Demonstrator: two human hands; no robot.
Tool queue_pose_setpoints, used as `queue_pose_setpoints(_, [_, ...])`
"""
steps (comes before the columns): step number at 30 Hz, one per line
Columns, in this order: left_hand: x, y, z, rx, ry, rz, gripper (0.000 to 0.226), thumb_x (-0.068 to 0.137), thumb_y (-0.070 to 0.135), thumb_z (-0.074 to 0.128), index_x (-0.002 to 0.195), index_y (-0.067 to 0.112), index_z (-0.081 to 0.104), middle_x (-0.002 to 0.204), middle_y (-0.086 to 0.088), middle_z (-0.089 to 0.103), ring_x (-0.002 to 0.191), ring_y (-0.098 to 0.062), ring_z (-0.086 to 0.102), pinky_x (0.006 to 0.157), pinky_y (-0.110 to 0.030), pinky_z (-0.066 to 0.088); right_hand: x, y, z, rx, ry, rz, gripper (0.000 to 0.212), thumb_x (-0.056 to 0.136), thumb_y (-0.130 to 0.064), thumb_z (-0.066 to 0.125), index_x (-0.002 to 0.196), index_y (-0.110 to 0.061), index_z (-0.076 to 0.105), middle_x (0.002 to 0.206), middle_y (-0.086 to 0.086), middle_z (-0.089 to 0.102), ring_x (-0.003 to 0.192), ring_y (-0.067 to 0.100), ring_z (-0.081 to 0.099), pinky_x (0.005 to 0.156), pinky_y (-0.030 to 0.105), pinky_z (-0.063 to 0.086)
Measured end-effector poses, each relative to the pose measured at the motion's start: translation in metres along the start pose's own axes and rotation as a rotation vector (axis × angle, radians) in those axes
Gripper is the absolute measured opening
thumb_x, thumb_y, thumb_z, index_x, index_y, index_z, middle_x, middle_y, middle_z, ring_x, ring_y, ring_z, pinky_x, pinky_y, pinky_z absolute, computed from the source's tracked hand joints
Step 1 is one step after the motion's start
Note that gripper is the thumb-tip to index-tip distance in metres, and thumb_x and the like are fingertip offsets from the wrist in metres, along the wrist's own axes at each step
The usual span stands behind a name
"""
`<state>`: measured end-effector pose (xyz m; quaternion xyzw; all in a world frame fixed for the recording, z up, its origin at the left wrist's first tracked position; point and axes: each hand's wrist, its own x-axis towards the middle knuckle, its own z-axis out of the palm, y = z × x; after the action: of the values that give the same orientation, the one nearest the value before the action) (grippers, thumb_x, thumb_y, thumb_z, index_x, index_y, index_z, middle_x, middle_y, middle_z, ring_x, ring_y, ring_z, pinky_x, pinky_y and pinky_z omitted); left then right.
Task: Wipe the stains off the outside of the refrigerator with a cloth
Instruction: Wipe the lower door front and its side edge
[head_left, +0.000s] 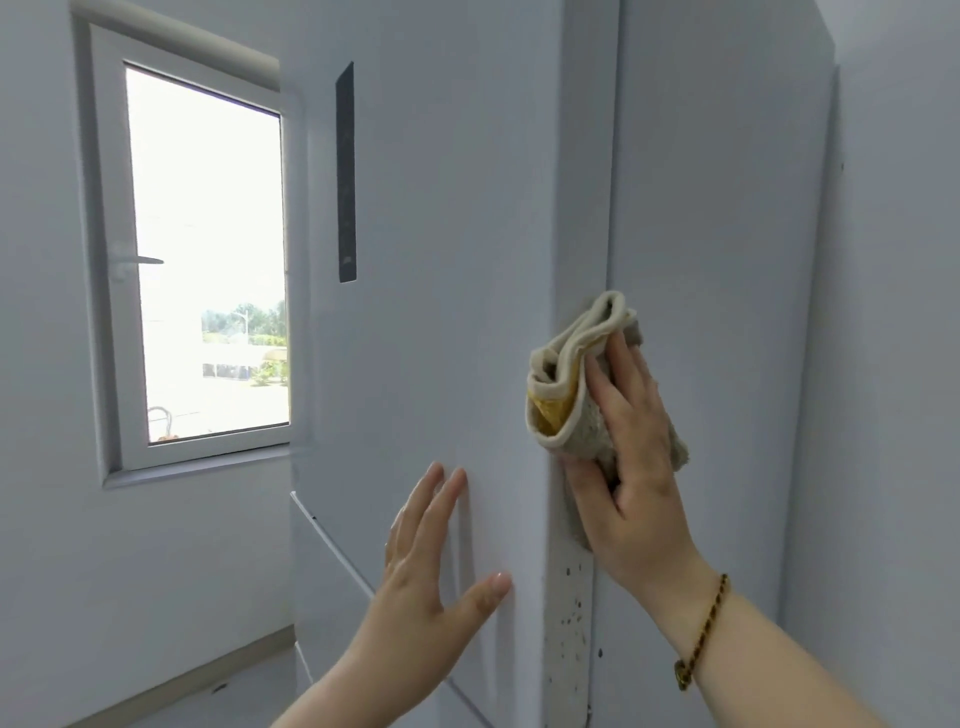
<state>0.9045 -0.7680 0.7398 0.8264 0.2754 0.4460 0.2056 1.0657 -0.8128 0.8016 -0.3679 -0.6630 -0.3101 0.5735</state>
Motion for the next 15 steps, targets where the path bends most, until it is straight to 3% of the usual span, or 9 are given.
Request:
queue_pose_setpoints(3, [0.002,0.000,0.004,0.007,-0.030,-0.020,0.090,0.042,0.098,0.020,0.121,0.062,-0.004,0.119,0.058,-0.025,0.122,0.028,-0.017,0.106,-0.015,0.002,0.028,-0.006,-0.008,0.064,0.004,0.075,0.053,0.092,-0.041,0.040,0.141,-0.024,0.027,0.151,0.000,0.020,0.142,0.017,0.012,0.116,0.048,0.015])
queue_pose_setpoints(7, [0.001,-0.003,0.005,0.012,-0.022,-0.004,0.088,0.042,0.098,0.020,0.120,0.063,-0.004,0.119,0.058,-0.025,0.122,0.027,-0.018,0.107,-0.016,0.000,0.020,-0.016,-0.001,0.094,0.035,0.165,0.057,0.091,-0.038,0.041,0.143,-0.021,0.022,0.152,-0.001,0.016,0.142,0.021,0.010,0.116,0.052,0.012])
queue_pose_setpoints(12, [0.000,-0.005,0.005,-0.013,-0.012,0.022,0.092,0.042,0.096,0.027,0.121,0.060,-0.003,0.126,0.050,-0.019,0.122,0.027,-0.016,0.100,-0.005,-0.004,-0.077,-0.024,0.011,-0.021,-0.053,0.148,0.052,0.097,-0.044,0.029,0.144,-0.041,0.008,0.153,-0.022,0.001,0.144,0.012,0.003,0.117,0.037,0.007])
queue_pose_setpoints(15, [-0.001,-0.004,0.005,-0.026,-0.010,0.021,0.089,0.046,0.085,0.038,0.120,0.059,-0.003,0.128,0.046,-0.016,0.126,0.020,-0.009,0.104,-0.010,-0.001,-0.095,-0.026,0.007,-0.032,-0.113,0.196,0.051,0.096,-0.046,0.027,0.143,-0.043,0.008,0.152,-0.026,-0.002,0.143,0.007,0.000,0.116,0.033,0.006])
